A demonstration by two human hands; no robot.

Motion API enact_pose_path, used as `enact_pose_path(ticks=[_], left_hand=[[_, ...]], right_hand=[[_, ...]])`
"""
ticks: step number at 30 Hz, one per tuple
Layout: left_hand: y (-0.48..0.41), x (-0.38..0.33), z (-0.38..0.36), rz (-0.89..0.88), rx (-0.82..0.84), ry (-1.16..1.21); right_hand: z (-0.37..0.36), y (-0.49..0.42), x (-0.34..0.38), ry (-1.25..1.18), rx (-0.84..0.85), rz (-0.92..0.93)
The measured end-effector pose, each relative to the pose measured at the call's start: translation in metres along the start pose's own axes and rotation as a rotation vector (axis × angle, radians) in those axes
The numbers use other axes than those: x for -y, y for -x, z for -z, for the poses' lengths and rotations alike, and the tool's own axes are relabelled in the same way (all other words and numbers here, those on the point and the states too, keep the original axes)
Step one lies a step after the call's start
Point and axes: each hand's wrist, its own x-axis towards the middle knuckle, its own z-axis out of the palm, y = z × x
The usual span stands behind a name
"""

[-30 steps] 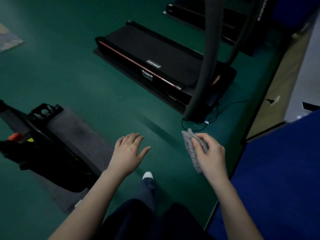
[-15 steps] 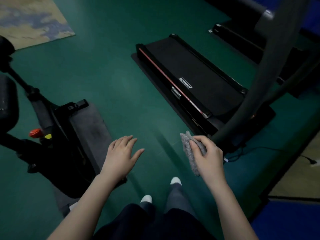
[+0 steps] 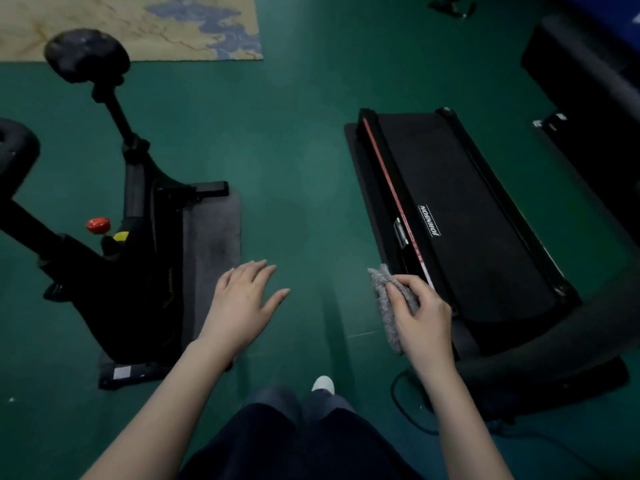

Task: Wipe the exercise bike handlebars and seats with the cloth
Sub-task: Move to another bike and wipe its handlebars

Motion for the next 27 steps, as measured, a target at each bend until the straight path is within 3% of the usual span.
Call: enact_pose_path(ticks=[12,27], left_hand=[[-0.049,0.036,0.014,0.346,-0.048,0.042],[-0.201,0.114,0.057,0.475,-0.175,0.124]], right_hand=[[-0.057,-0.132,0.024,-0.027,0.261,0.178],[-0.180,-0.302,0.122,0.012,0.467,0.453]])
